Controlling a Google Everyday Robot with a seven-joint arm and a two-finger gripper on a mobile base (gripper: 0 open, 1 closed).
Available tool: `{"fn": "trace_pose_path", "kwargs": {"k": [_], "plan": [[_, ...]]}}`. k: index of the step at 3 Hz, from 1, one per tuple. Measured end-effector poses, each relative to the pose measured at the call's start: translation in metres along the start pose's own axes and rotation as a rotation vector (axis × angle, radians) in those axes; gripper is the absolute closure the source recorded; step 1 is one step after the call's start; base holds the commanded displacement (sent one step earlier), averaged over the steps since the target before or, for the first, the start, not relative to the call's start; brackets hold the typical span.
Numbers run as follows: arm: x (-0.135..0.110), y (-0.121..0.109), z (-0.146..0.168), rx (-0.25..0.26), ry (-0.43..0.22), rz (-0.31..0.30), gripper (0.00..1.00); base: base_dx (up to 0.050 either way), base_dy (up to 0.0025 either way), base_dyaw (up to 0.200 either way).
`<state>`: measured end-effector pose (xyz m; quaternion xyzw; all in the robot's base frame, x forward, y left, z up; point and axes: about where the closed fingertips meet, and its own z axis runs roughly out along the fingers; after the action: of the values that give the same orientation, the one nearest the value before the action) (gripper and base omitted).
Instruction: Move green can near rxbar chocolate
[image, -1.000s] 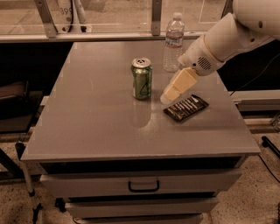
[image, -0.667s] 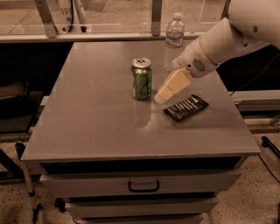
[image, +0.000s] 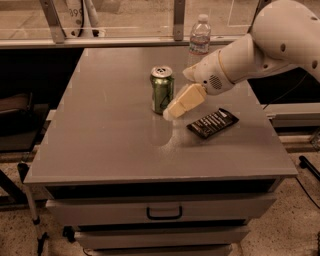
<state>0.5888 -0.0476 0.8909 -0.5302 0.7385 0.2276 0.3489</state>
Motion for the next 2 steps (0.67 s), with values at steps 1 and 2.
{"fn": "trace_pose_path", "kwargs": {"k": [1,2], "plan": [[-0.014,0.001,0.013,-0.007,-0.059,-0.046,0.00,0.000,0.00000,0.000],[-0.023,0.003,0.025,-0.018,-0.091,-0.082,0.00,0.000,0.00000,0.000]]}}
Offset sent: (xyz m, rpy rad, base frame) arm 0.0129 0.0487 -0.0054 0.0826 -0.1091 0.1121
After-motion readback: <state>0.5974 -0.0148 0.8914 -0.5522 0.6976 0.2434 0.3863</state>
